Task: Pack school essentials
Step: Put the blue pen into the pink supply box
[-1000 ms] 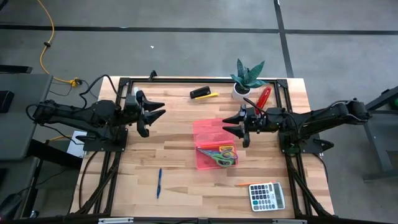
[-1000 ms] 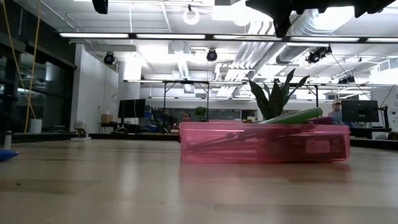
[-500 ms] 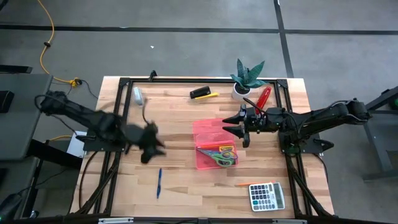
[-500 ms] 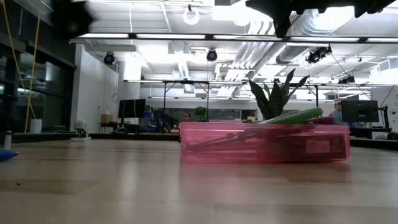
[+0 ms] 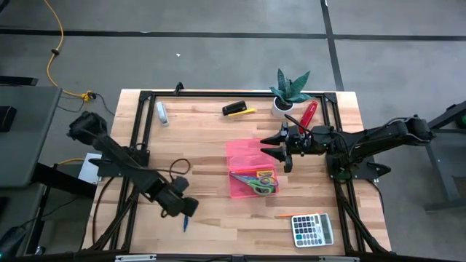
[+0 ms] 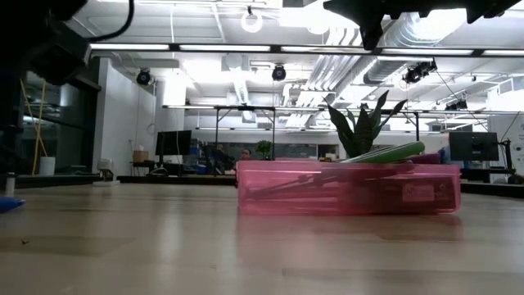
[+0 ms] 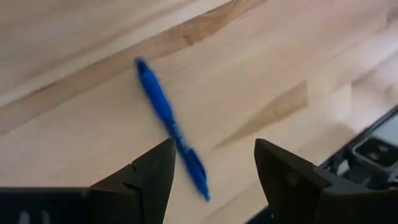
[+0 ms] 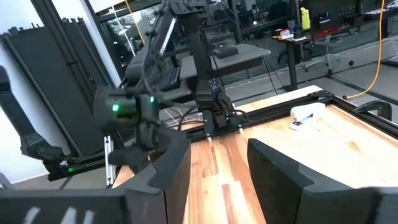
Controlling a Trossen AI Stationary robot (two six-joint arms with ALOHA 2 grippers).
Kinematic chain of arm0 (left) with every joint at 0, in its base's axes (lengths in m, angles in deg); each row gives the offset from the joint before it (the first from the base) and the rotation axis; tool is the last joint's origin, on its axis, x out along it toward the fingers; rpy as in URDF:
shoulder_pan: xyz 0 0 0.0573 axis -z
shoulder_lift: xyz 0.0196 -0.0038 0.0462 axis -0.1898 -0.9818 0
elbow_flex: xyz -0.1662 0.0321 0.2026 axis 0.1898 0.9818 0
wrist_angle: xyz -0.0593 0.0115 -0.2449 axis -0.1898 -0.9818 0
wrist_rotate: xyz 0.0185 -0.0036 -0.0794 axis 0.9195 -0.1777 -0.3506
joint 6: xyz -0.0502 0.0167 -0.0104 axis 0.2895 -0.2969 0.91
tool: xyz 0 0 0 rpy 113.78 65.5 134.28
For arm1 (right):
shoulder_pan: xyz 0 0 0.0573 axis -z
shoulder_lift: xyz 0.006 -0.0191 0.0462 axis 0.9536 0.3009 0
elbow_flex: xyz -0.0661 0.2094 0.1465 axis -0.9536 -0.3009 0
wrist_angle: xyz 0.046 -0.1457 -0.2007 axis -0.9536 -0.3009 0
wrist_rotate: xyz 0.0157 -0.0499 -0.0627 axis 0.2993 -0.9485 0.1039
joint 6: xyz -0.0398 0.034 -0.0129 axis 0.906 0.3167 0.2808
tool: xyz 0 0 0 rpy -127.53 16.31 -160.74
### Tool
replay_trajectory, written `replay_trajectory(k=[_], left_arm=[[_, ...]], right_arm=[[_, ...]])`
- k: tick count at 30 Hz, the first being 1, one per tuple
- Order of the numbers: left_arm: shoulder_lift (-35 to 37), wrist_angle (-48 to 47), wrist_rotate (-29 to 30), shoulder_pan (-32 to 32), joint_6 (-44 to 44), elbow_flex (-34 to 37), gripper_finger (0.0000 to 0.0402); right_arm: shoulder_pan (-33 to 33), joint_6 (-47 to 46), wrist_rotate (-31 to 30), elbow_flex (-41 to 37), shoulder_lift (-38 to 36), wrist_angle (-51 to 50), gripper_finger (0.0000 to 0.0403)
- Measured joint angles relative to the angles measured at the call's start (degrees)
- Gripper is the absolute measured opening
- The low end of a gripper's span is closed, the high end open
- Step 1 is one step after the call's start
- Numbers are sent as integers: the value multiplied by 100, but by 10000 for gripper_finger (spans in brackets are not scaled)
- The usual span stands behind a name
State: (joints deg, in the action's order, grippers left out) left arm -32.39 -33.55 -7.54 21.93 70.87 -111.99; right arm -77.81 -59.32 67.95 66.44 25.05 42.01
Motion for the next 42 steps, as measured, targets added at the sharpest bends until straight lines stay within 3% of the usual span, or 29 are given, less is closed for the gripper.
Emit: replay_trajectory(k=[16, 20, 26, 32, 36, 42], left_arm=[[-1483, -164, -395, 44, 192, -475, 196], [-1506, -419, -335, 100, 155, -482, 145], [-1497, -731, -77, 227, -69, -480, 16], [-1349, -1074, 38, 181, -657, -459, 15], [-813, -1739, 785, -1, -1244, -384, 6], [757, -2301, 2371, -488, -2546, -413, 3]], right_arm=[[7, 7, 0, 2, 0, -157, 150], [7, 15, 0, 2, 0, -199, 150], [7, 20, 0, 2, 0, -241, 150], [7, 46, 0, 2, 0, -260, 150], [7, 63, 0, 2, 0, -262, 150], [7, 15, -2, 2, 0, -258, 150]])
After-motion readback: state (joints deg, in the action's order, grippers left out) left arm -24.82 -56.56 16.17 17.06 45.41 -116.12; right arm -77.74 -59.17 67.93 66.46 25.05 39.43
